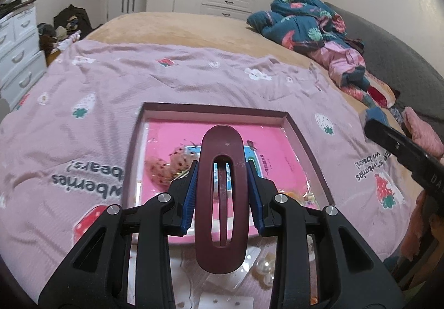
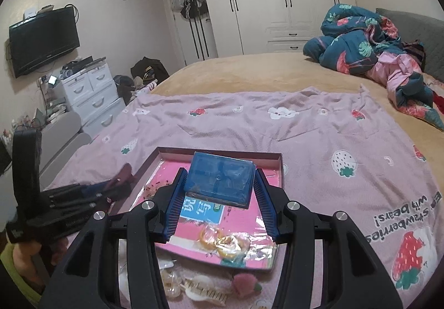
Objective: Organize jewelry
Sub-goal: 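Carry the claw clip into the box with left tool while right carries the blue packet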
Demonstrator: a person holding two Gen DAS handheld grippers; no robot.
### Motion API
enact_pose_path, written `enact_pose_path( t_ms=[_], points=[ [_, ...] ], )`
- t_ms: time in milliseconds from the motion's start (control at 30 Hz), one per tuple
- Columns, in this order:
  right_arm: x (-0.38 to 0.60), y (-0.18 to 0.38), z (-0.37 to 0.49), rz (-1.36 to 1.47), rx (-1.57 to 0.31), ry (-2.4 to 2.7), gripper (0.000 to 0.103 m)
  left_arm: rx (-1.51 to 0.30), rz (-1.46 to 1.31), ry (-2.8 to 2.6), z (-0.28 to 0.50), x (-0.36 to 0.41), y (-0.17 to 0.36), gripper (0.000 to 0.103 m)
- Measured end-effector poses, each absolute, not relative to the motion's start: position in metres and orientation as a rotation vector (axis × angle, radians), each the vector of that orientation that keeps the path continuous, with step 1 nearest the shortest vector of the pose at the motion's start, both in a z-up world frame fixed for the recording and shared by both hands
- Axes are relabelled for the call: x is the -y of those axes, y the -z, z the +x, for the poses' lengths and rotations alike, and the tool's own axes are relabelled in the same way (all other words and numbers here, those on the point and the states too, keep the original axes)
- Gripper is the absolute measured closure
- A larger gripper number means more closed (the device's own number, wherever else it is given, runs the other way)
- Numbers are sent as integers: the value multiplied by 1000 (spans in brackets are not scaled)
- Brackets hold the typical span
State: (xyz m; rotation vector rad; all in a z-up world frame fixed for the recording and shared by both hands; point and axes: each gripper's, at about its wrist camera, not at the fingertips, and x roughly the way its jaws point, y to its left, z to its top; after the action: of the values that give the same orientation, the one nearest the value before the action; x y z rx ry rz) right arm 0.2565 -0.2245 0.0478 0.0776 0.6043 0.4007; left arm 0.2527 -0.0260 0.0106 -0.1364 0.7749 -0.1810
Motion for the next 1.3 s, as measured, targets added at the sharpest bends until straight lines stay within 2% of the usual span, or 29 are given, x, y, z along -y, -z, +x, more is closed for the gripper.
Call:
enact_pose_path(
  t_ms=[500, 1300],
  points=[
    [206, 2, 316, 21, -747, -392, 55, -856, -91, 273, 291, 40, 42, 78],
    [186, 73, 343, 0, -963, -438, 55, -897, -72, 265, 291, 38, 53, 78]
  ],
)
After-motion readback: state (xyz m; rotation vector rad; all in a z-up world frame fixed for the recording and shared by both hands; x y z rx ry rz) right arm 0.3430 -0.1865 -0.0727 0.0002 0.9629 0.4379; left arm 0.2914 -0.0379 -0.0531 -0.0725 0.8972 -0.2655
